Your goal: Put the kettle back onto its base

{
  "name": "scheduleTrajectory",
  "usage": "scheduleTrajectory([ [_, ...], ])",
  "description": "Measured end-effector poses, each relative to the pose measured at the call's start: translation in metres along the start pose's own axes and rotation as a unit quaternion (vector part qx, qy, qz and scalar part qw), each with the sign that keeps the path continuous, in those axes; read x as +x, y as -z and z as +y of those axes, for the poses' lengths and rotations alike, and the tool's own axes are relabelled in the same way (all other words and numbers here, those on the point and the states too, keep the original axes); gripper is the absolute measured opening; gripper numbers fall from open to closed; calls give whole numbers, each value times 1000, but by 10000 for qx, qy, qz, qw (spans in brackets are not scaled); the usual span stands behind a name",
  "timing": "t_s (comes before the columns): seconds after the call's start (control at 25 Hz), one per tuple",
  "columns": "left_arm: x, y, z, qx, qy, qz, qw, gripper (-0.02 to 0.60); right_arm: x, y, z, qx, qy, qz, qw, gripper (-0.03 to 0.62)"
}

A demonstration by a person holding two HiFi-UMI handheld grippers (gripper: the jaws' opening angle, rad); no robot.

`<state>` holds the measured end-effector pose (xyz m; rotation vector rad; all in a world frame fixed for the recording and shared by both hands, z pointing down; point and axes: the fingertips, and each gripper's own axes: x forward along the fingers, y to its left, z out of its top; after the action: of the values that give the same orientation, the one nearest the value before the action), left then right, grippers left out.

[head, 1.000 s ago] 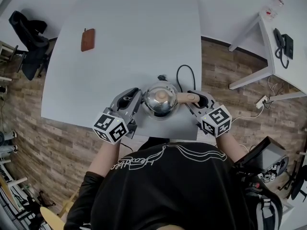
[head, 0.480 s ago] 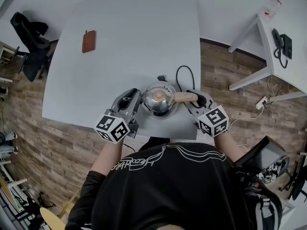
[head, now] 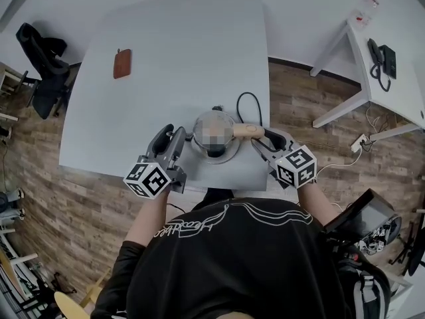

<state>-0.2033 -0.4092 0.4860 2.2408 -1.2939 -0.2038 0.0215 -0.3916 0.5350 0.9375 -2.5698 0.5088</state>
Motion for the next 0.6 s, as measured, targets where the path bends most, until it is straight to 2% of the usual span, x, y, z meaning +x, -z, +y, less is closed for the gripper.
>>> scheduleTrajectory([
  [0.24, -40, 16, -21, -24, -55, 79, 10000, 171, -40, -11, 17, 88, -100, -394, 9991, 163],
  [0.36, -58, 19, -49, 73, 121, 3, 9999, 119, -63, -22, 36, 125, -355, -714, 9967, 161],
  [0.44, -67, 21, -73, 278, 204, 51, 9994, 80, -80, -30, 51, 172, -547, -926, 9940, 151],
  [0.52, -74, 26, -96, 482, 208, 205, 9984, 45, -100, -42, 62, 309, -675, -1217, 9898, 51],
  [0.56, -76, 28, -109, 543, 251, 272, 9978, 12, -111, -48, 67, 374, -740, -1359, 9872, 24],
  [0.6, -79, 30, -122, 576, 357, 314, 9972, 6, -120, -54, 73, 411, -814, -1464, 9850, 11],
])
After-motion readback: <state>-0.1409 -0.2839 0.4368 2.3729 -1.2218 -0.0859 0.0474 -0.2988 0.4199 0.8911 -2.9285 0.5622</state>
